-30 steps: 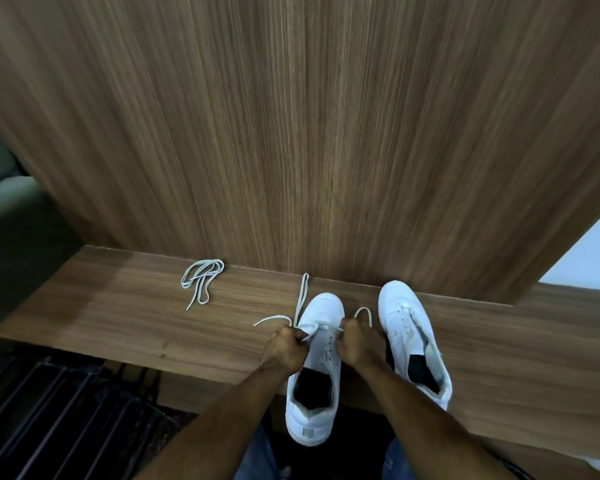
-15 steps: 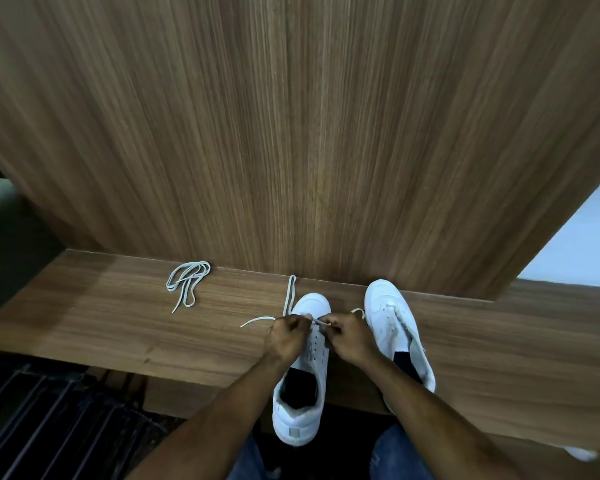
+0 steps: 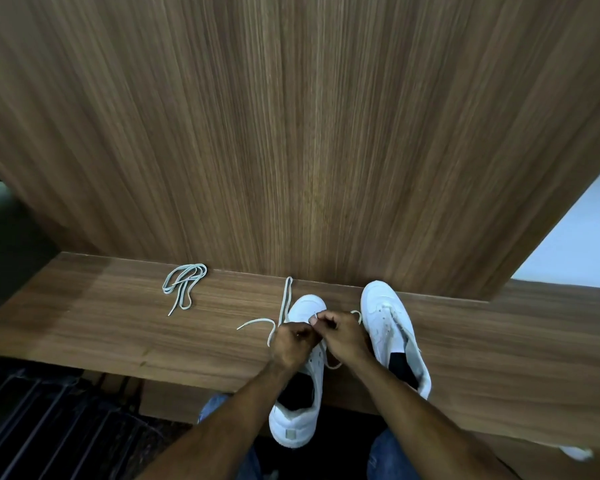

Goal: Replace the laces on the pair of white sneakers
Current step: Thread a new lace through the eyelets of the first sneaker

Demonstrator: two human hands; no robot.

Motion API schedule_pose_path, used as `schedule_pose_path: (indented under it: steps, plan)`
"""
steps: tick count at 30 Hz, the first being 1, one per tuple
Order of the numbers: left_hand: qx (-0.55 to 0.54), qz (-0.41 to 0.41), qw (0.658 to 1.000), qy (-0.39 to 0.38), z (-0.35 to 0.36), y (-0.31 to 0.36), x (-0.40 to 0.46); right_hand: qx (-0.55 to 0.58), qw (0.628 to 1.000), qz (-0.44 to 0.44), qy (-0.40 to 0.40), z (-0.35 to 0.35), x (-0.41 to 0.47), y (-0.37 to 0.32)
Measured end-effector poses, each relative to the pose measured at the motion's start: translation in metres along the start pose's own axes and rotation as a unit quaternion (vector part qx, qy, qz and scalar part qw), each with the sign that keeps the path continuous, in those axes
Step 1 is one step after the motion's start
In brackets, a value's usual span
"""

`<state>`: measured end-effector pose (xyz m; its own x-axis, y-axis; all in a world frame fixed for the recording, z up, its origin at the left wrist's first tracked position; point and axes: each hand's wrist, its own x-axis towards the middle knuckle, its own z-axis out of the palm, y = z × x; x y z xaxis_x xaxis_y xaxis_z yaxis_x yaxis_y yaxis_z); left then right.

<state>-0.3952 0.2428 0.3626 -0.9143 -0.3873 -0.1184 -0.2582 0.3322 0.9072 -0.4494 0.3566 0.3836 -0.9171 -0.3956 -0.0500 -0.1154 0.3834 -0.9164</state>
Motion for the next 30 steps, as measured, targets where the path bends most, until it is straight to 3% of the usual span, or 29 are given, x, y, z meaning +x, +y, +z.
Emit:
schedule_pose_path:
  steps: [4, 8, 11, 19, 30]
  plan:
    - [0.088, -0.001, 0.996, 0.0, -0.009, -0.003, 0.001, -0.036, 0.999, 0.011, 0.034, 0.0, 0.007, 0.009]
    - [0.099, -0.077, 0.992, -0.025, -0.022, -0.012, 0.0, -0.144, 0.987, 0.064, -0.016, -0.002, 0.003, 0.011]
    - [0.121, -0.082, 0.988, -0.038, -0.028, -0.02, 0.004, -0.187, 0.978, 0.078, -0.045, 0.001, 0.001, 0.014]
    - [0.011, -0.081, 0.996, -0.039, -0.031, -0.024, 0.009, -0.26, 0.963, 0.068, 0.0, 0.025, 0.008, 0.008]
    - [0.056, -0.069, 0.995, -0.033, -0.029, -0.03, 0.015, -0.241, 0.97, 0.04, -0.001, 0.041, 0.013, 0.019]
